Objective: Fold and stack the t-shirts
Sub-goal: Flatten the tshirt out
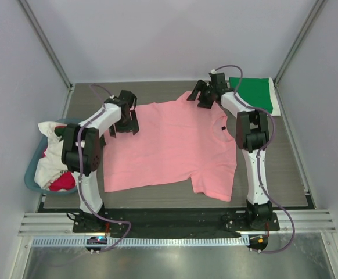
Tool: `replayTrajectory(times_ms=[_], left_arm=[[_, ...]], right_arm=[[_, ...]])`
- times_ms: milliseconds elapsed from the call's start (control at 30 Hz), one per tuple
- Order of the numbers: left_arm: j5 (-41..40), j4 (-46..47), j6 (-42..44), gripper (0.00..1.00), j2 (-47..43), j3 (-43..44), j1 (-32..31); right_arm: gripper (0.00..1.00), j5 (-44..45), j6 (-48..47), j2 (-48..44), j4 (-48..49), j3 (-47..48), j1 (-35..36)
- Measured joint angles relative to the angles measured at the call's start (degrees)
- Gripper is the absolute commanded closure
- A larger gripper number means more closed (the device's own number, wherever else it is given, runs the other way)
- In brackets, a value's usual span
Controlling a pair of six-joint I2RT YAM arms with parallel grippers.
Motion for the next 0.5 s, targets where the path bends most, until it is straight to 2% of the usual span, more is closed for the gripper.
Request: replayTrajectory(times_ms=[200,500], left_arm=[[0.28,-0.02,-0.48,0.17,-5.11,-5.14,-0.02],[0.52,0.04,-1.81,0.17,-12.46,-8.72,-2.43]], right_arm=[[0.25,1.86,1.16,0.81,1.09,-1.03,-2.69],[0.25,9.81,-0.13,-3.45,-0.09,-6.34,-5.90]])
